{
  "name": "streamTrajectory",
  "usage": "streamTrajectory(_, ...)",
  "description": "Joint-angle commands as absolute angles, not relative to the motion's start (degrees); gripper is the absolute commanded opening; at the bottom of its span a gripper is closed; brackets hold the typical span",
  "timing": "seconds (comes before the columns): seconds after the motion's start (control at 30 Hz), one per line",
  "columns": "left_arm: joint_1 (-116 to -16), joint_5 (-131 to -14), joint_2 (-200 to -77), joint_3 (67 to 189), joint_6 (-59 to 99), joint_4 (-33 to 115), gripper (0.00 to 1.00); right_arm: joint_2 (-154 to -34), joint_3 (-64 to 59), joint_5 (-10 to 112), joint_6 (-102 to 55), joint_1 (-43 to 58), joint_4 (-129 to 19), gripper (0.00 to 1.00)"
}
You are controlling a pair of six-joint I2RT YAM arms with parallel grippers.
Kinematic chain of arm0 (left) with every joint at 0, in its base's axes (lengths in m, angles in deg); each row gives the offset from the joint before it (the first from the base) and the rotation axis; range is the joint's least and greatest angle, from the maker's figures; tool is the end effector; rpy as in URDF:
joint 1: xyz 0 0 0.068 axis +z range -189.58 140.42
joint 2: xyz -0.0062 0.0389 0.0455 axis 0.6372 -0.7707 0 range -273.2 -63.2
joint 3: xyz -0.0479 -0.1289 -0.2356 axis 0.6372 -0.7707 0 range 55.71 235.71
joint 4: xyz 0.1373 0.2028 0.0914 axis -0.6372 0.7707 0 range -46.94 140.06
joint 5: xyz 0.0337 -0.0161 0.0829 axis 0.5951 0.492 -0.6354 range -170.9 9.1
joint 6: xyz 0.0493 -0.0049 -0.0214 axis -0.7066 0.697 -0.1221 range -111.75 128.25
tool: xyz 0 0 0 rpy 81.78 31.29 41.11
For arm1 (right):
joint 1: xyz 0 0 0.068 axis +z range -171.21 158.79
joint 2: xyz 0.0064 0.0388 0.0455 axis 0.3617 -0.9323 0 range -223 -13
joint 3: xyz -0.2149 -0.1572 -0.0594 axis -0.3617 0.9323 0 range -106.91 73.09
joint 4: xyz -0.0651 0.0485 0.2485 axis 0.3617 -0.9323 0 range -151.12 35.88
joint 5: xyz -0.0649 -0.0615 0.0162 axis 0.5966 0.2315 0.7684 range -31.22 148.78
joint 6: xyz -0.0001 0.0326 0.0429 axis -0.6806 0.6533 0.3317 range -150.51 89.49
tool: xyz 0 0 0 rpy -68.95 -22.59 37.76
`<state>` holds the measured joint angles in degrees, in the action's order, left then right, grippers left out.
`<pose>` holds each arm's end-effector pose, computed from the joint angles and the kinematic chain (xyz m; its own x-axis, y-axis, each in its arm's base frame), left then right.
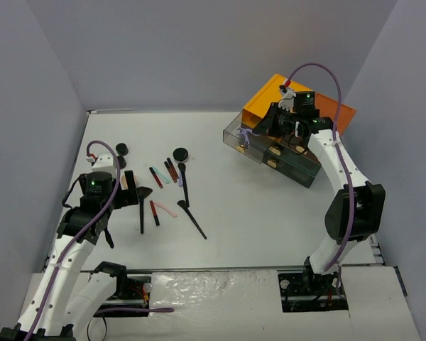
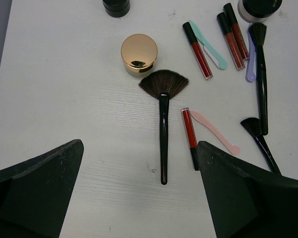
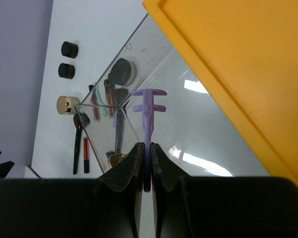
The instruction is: Organize the makeup
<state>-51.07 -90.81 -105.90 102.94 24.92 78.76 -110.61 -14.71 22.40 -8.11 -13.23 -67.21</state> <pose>0.1569 -0.0256 0.3152 -0.5009 -0.1865 -0.8452 -0.0959 0.9825 -0.1600 0.3943 0.0765 0.3527 -0.6051 0.2250 -0.7637 -0.4568 0.6875 0.5645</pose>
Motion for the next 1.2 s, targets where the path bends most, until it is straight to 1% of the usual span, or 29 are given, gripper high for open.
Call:
streamTrajectory(0.0,-50.6,-90.5,-106.3,103.9,24.2,75.5,0.97,-109.9,-14.6,23.6,-9.2,-12.5,-65.5,0.11)
streamTrajectory(0.07,-50.6,-90.5,-106.4,103.9,24.2,75.5,0.97,-109.7,-14.5,25.9,-9.9,-12.5,-66.4,0.19)
streamTrajectory(0.13,-50.6,-90.5,-106.4,103.9,24.2,75.4,0.97,-109.2,-14.6,27.5,-10.7,-12.4,-66.8,0.24)
streamTrajectory(0.23,-50.6,-90.4,-106.4,103.9,24.2,75.5,0.97,-108.4,-15.2,31.8,-12.3,-12.2,-68.1,0.37)
streamTrajectory(0.47,-50.6,-90.2,-106.4,103.9,24.2,75.5,0.97,-106.1,-17.5,38.6,-15.3,-11.0,-69.5,0.57)
streamTrajectory(0.6,-50.6,-90.2,-106.4,103.9,24.2,75.5,0.97,-104.6,-20.3,42.2,-18.4,-8.3,-70.3,0.65)
streamTrajectory(0.83,-50.5,-90.4,-106.4,104.0,24.2,75.4,0.97,-101.3,-25.5,53.0,-25.9,5.0,-71.3,0.73)
streamTrajectory(0.9,-50.5,-90.5,-106.4,104.0,24.2,75.4,0.97,-101.3,-25.5,57.1,-27.3,11.9,-71.3,0.75)
streamTrajectory(0.97,-50.4,-90.5,-106.4,104.0,24.2,75.4,0.97,-102.4,-24.9,59.9,-27.5,16.5,-71.2,0.79)
streamTrajectory(1.07,-50.4,-90.9,-106.4,104.0,24.2,75.3,0.97,-105.2,-24.0,61.6,-24.4,22.8,-70.3,0.94)
streamTrajectory(1.17,-50.3,-91.6,-105.9,104.0,24.2,75.6,0.97,-108.4,-21.0,63.8,-22.0,26.4,-67.6,0.96)
